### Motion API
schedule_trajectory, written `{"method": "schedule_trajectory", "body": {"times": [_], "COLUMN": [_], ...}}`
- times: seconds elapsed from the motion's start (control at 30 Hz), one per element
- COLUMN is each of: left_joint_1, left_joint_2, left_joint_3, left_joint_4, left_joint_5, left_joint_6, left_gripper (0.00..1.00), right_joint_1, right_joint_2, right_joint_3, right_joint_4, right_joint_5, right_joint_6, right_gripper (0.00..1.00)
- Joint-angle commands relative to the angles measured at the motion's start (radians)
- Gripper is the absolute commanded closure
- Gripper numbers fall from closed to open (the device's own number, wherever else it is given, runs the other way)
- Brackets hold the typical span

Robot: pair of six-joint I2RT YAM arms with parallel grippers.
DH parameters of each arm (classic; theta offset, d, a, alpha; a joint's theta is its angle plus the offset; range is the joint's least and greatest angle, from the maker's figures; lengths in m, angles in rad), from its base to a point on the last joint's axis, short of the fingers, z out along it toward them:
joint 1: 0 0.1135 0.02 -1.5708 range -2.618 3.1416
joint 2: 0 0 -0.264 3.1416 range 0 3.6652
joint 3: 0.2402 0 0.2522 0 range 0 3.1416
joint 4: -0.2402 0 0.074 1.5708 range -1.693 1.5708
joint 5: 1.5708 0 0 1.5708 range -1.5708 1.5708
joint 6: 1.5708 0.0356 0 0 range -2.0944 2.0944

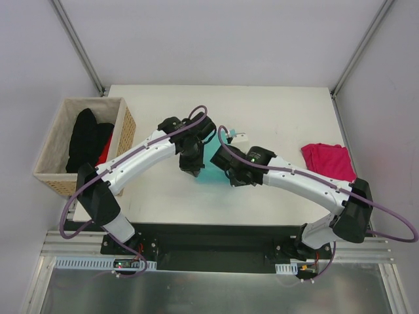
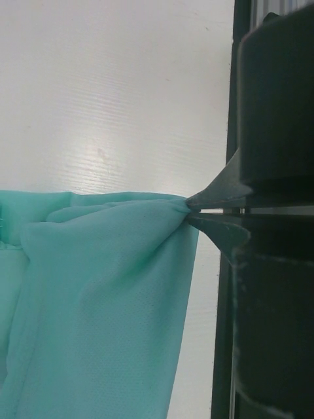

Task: Fold and stack the t-shirts
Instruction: Fold the long partially folded tshirt into a neat square

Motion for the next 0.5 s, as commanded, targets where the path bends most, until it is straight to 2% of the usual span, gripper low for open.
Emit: {"method": "schedule_trajectory", "body": {"times": [0.0, 0.47], "left_joint_1": [-0.001, 0.025], "left_joint_2": [0.025, 0.050], "left_joint_3": [0.100, 0.160], "left_joint_4": [-0.079, -0.101], "left_joint_5": [-0.067, -0.105], "left_joint_6": [0.041, 0.071], "left_gripper": [1.00, 1.00], "right_joint_1": [0.001, -0.025], "right_joint_2": [0.006, 0.077], "right_joint_3": [0.083, 0.172], "right_joint_4": [-0.076, -0.075], "right_joint_5": [0.106, 0.170], "right_joint_6": [-0.044, -0.121], "right_gripper": [0.99, 0.99]}}
